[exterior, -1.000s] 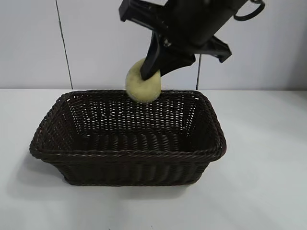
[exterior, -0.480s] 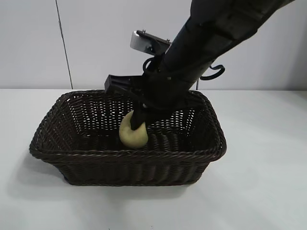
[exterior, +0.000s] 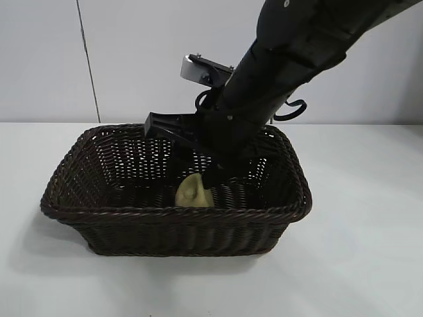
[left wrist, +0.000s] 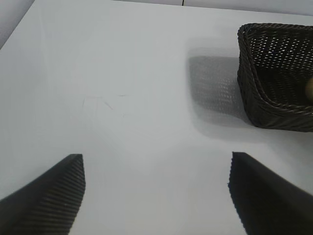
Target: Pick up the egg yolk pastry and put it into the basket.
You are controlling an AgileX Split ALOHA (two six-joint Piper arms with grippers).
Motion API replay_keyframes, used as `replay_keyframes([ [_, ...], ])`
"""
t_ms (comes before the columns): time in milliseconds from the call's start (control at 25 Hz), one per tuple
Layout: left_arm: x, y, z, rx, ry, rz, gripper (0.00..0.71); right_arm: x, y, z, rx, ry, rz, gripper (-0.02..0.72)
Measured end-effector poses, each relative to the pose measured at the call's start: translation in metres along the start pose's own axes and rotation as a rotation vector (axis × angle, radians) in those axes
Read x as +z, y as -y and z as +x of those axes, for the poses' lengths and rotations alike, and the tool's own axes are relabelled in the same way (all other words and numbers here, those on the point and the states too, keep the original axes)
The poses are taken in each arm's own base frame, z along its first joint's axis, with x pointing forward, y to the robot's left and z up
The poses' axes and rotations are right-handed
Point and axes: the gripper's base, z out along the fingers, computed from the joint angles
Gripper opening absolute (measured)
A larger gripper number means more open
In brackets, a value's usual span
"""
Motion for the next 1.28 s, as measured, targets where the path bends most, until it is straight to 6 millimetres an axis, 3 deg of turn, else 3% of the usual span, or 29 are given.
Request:
replay_keyframes([
  [240,0.000,0.000,0.000,0.000,0.000,0.000,0.587,-0.030,-0.010,-0.029,-0.008,-0.065,-0.028,0.445],
  [560,0.000,0.000,0.000,0.000,0.000,0.000,0.587,-0.072,0.007,-0.053,-0.035,-0.217,0.142,0.445],
  [920,0.000,0.000,0.000,0.000,0.000,0.000,0.587,-0.091,0.057,-0.059,0.008,-0.281,0.364,0.445],
  [1280,0.000,0.000,0.000,0.000,0.000,0.000,0.587,-0.123,0.149,-0.070,0.216,-0.238,0.446,0.445],
])
